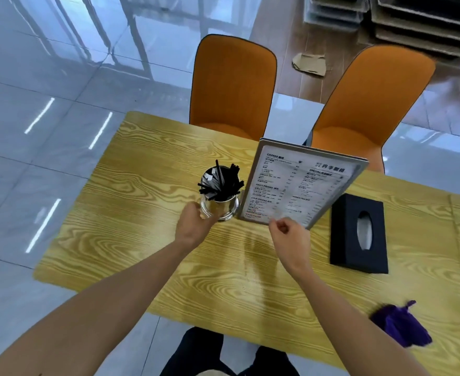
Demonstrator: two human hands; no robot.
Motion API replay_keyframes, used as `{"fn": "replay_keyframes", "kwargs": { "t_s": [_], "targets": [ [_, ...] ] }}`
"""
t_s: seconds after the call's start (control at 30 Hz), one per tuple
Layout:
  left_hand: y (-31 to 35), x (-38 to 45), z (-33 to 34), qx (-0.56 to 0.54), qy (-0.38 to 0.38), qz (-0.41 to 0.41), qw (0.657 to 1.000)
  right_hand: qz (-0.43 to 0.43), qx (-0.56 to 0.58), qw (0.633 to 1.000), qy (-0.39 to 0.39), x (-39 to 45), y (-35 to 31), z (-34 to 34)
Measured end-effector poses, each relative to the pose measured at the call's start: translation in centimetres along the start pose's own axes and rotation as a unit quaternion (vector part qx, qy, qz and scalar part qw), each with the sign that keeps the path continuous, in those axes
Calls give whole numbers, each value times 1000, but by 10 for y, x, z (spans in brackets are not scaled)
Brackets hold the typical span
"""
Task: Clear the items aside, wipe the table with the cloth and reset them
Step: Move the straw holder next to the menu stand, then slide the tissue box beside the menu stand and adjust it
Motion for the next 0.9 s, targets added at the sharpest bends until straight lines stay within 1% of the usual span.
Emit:
{"fn": "replay_keyframes", "kwargs": {
  "t_s": [0.03,0.07,0.13,0.17,0.2,0.27,0.33,0.4,0.43,0.53,0.67,0.8,0.9],
  "targets": [
    [-4,-5,7,46,-23,-24,998,19,-34,999,29,1,14,-9],
    [-6,-11,16,74,-63,-46,994,38,-65,995,58,2,29,-18],
    [-8,-24,39,93,-151,-81,981,75,-109,986,103,9,59,-37],
    [-6,-31,53,101,-184,-90,974,89,-138,980,109,14,74,-44],
    [-2,-37,69,107,-212,-89,967,102,-176,974,102,21,89,-50],
    [10,-48,104,103,-254,-73,959,141,-242,958,58,33,116,-62],
    [26,-57,140,78,-277,-49,957,178,-274,945,-19,45,141,-72],
    [42,-65,172,60,-285,-17,957,190,-285,935,-91,53,162,-78],
    [49,-68,186,54,-284,-1,957,182,-291,933,-109,56,170,-79],
    [63,-74,222,45,-270,28,961,149,-324,927,-115,58,183,-76],
    [67,-78,251,41,-237,40,970,111,-335,929,-115,56,196,-78],
    [69,-79,264,37,-200,40,978,28,-350,927,-130,55,223,-95],
    [75,-79,270,16,-178,40,983,-68,-376,910,-163,58,244,-113]
  ]
}}
Point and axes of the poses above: each hand's wrist, its own x-axis towards the middle knuckle, its own z-axis out of the palm, y = z × x, the point moved 1 cm from there along x, towards the middle knuckle, and after that the axes turned 15 degrees about -x, right-handed, at the moved point
